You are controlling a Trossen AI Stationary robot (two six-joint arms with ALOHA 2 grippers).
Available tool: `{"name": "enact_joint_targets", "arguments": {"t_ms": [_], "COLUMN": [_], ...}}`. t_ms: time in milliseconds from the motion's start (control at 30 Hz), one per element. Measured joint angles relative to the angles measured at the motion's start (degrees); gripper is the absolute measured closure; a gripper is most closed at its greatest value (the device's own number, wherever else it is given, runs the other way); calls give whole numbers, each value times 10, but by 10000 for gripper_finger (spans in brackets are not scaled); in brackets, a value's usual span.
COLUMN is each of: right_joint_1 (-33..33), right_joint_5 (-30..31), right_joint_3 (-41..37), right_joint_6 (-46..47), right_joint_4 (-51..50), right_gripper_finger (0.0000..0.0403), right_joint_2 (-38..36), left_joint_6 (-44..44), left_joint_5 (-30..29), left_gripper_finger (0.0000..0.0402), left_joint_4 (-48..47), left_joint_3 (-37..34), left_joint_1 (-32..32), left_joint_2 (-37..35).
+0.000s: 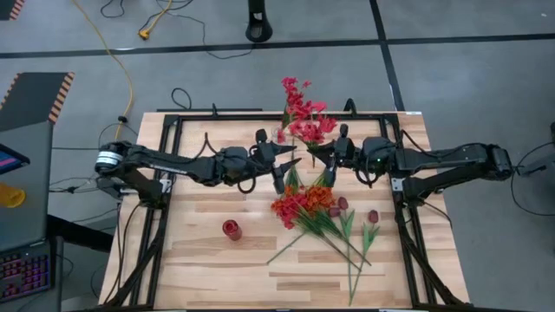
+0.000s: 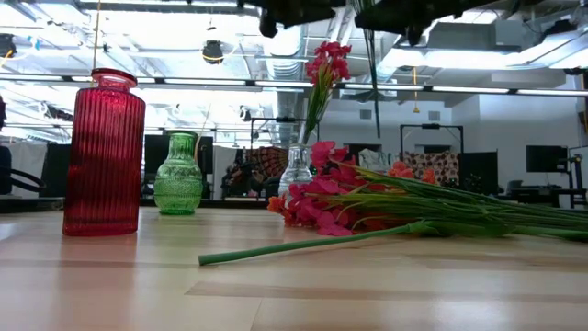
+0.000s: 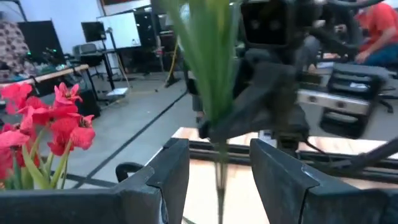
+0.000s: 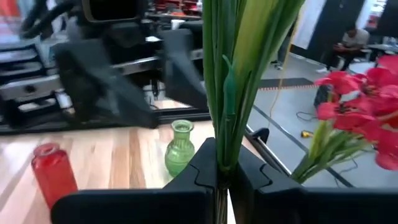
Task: Sort flowers into vase by color
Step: Put the right red flower into the vase
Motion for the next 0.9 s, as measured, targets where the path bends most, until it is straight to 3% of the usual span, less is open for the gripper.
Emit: {"name": "enact_joint_targets", "arguments": {"t_ms": [467,633,900], "right_joint_1": [13,15,16], "right_joint_5": [-19,-53,-55], "right_joint_3": [0,0,0], "right_joint_6": [-26,-42,-56], "right_joint_4": [0,25,79], "right_gripper_finger": [357,357,357], "right_joint_2": [10,43,89], "left_joint_6": [-4,-14,-25], "left_joint_5": [72,77,97], "left_gripper_finger": [244,244,244], "left_joint_4": [97,94,60], "left_joint_3": [0,0,0], "left_joint_1": [7,6,6], "left_joint_2": [22,22,22]}}
